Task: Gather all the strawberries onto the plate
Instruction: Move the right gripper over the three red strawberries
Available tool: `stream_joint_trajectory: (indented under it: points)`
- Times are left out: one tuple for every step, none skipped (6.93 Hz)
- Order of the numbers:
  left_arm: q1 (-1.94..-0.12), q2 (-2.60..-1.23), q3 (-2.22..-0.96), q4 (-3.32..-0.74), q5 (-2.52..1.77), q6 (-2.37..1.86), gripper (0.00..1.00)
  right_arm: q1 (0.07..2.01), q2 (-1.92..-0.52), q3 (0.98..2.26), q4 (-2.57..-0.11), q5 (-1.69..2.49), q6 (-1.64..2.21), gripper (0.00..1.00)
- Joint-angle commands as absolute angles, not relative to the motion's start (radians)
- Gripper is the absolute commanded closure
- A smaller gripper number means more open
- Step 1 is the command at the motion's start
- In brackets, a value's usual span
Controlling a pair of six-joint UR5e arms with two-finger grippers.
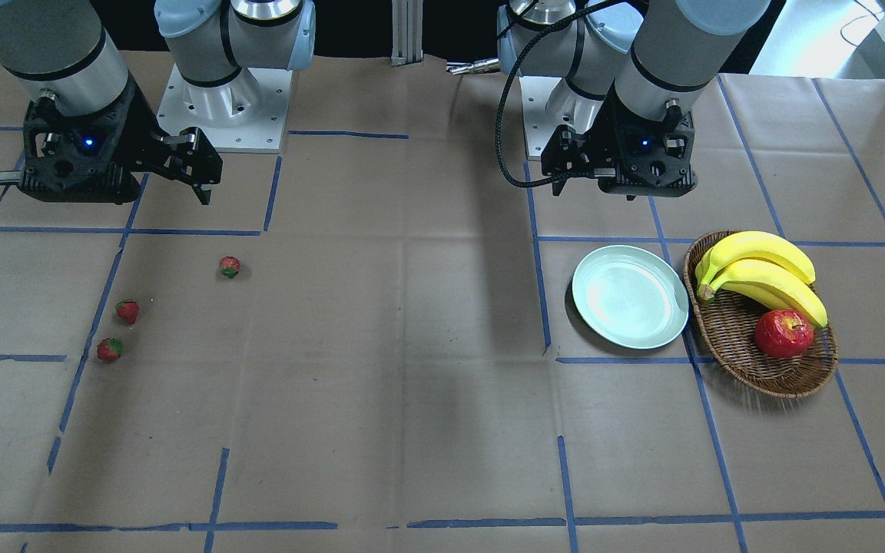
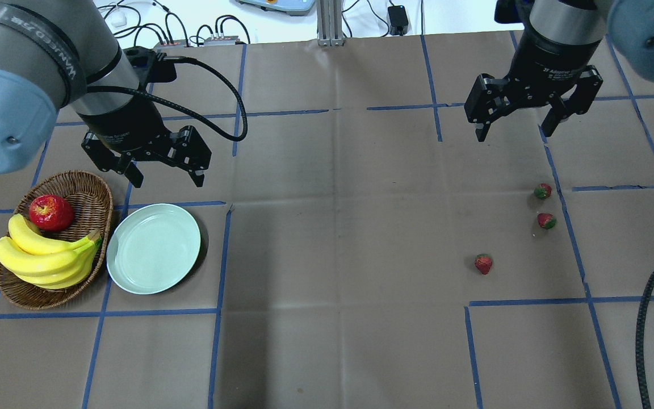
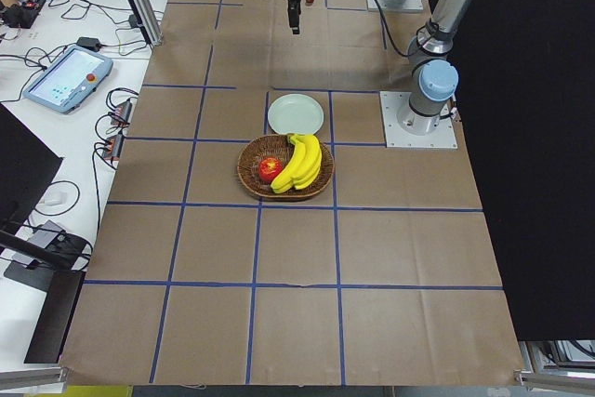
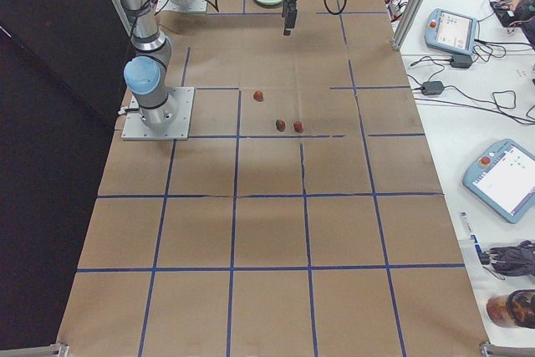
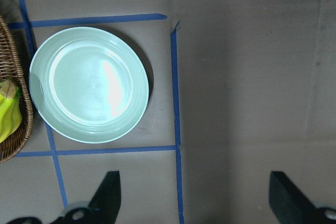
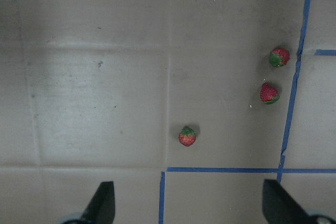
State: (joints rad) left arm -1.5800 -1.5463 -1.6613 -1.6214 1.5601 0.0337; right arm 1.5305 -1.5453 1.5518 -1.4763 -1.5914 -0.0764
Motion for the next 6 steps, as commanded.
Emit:
stream_joint_trajectory:
  points:
    - [-1.58,-1.546,-1.661,-1.621,1.56,0.034,0.0,1.462,-1.671,1.711,-1.495,-1.589,-0.138,0.0]
    - [-1.58,-1.545,-1.663,-1.621,1.56,0.034,0.0,1.447,-1.731,1.811,-1.534,-1.585,-0.137,0.0]
    - [-1.58,-1.545,-1.663,-1.621,1.56,0.034,0.0,1.445,-1.767,1.915,-1.625,-1.586,-0.14,0.0]
    - [-1.582,-1.546,-1.663,-1.621,1.559,0.032,0.0,1.447,-1.779,2.015,-1.719,-1.585,-0.138,0.0]
    - [-1.582,-1.546,-1.663,-1.621,1.559,0.032,0.0,1.447,-1.778,2.085,-1.846,-1.585,-0.14,0.0]
    - [-1.582,-1.546,-1.663,-1.621,1.559,0.032,0.0,1.447,-1.755,2.139,-1.915,-1.585,-0.147,0.0]
